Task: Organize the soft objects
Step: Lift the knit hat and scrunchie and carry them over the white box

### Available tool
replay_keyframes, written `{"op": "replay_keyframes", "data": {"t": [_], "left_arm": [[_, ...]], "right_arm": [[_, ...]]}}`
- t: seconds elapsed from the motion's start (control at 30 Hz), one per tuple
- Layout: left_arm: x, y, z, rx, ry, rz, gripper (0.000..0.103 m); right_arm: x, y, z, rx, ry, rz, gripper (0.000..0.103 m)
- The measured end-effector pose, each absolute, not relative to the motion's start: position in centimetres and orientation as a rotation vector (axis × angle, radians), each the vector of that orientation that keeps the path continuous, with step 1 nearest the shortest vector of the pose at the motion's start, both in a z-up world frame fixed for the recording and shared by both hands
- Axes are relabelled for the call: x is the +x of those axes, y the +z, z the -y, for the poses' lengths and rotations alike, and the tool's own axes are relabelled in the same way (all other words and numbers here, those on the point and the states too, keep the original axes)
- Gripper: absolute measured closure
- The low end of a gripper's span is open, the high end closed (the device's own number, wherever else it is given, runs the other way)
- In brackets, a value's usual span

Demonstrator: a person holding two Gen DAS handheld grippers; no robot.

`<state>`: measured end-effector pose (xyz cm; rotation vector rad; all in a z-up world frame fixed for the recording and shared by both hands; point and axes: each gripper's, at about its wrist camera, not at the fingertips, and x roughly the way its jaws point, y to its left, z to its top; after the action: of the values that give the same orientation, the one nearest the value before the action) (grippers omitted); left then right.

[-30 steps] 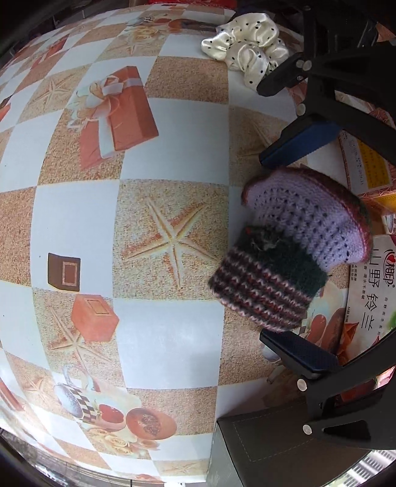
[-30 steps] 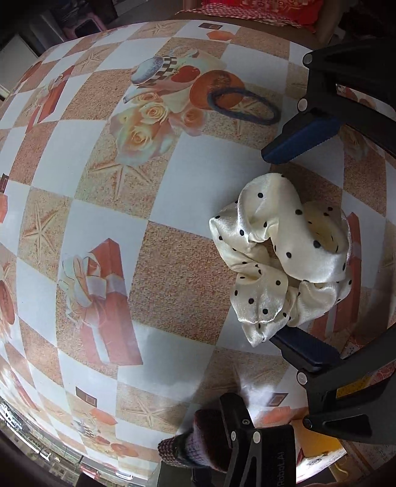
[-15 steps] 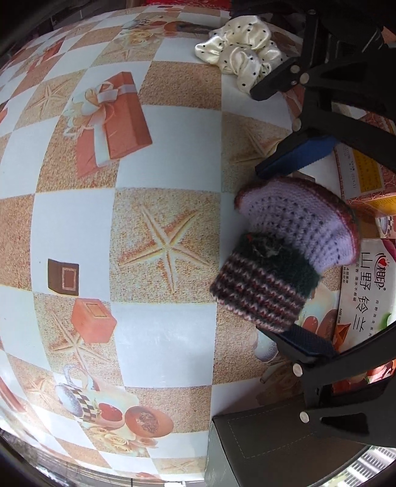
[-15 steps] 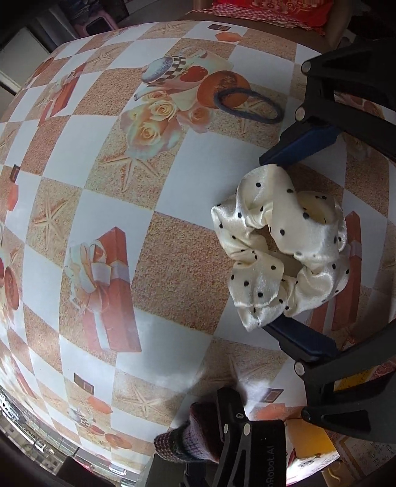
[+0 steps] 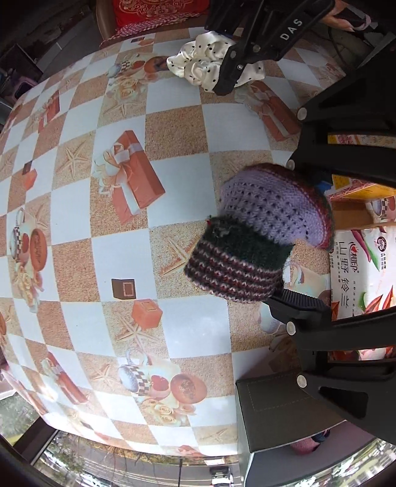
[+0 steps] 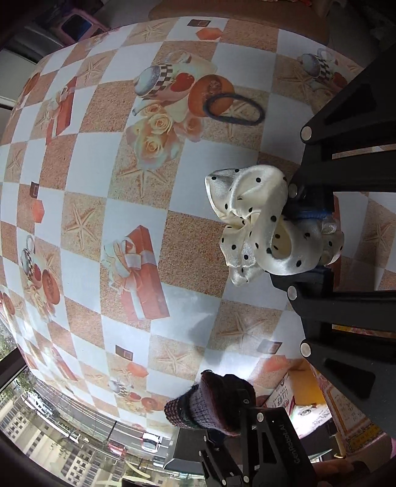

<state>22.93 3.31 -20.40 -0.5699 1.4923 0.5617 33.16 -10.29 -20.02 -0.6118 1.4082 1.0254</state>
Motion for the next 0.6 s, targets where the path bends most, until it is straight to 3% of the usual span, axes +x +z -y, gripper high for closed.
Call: {"op": "replay_keyframes", "data": {"t": [0.6], "left_arm": [[15.1,-12.2,2.0,-0.468,0.465,-1.388,0.048]], "right_arm": [[29.4,-10.8,12.0,-0.462,1.099,-1.336,0.08]]}}
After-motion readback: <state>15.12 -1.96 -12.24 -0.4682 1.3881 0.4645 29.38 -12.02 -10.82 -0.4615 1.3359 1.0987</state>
